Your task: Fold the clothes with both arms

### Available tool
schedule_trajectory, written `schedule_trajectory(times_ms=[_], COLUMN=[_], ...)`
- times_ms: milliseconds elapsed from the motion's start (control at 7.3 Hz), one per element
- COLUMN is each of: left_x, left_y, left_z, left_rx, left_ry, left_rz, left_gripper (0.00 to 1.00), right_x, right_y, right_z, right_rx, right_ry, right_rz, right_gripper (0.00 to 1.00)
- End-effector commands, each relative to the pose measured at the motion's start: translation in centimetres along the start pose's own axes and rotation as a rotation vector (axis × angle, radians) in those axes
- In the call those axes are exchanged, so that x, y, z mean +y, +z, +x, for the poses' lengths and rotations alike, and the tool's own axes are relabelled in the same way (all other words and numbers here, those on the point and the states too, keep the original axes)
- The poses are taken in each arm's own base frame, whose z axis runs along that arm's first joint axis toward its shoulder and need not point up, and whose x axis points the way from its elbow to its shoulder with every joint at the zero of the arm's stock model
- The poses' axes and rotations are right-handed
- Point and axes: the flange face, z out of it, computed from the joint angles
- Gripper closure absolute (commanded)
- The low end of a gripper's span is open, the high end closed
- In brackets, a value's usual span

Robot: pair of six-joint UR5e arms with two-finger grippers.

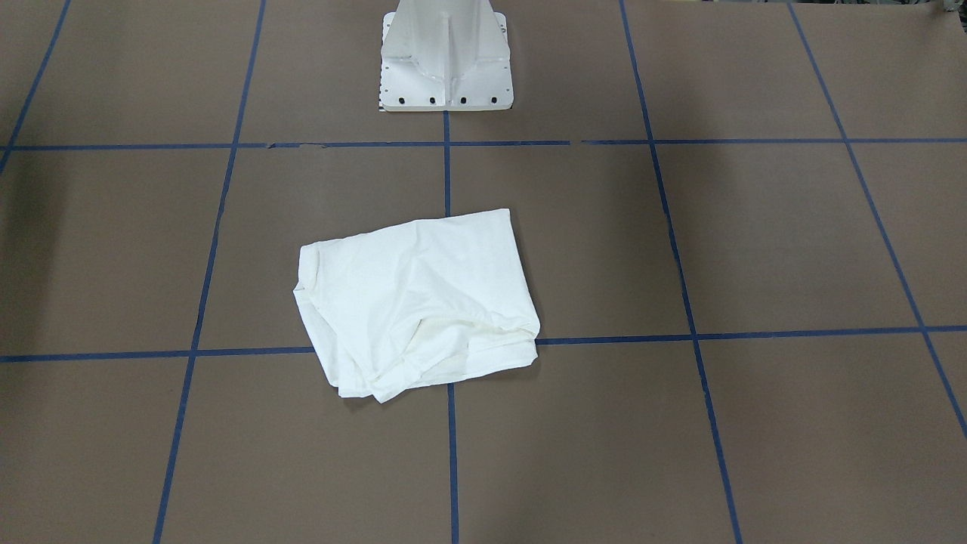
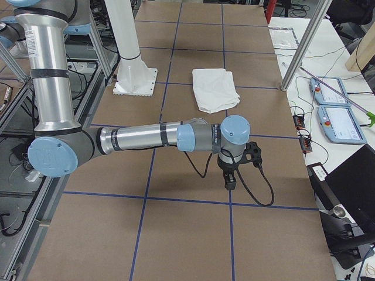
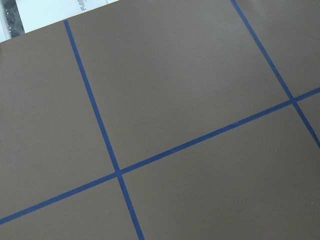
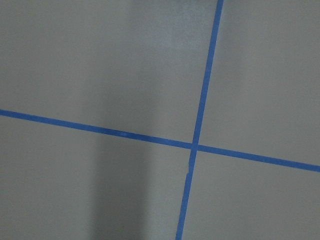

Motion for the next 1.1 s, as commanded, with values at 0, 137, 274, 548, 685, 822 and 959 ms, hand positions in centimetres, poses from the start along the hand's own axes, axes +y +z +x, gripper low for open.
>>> schedule_trajectory(times_ms=[0,137,274,548,685,822,959], left_x=[1.1,0.9,0.2,-0.2,0.0,0.0,0.0], left_y=[1.3,1.4,1.1,0.9,1.2,1.1,1.2], left_z=[-1.5,-1.6,-1.3,-1.0,-1.4,-1.3,-1.4], left_rx=[-0.041,-0.034,-0.032,-0.032,-0.032,-0.032,-0.031], left_ry=[-0.021,-0.018,-0.008,0.0,-0.004,-0.004,-0.007], left_rz=[-0.021,-0.018,-0.008,-0.003,-0.006,-0.006,-0.009], left_gripper=[0.0,0.0,0.0,0.0,0.0,0.0,0.0], right_x=[1.2,1.3,1.0,0.4,0.1,0.0,-0.2], right_y=[0.3,0.3,0.3,0.3,1.0,2.6,3.1], right_z=[0.1,0.1,-0.1,-0.5,-0.3,0.6,0.7], right_rx=[0.004,-0.001,-0.001,0.0,0.007,0.007,0.022], right_ry=[-0.012,-0.01,-0.017,-0.063,-0.089,-0.108,-0.135], right_rz=[0.014,0.013,0.013,0.052,0.059,0.065,0.082], right_gripper=[0.0,0.0,0.0,0.0,0.0,0.0,0.0])
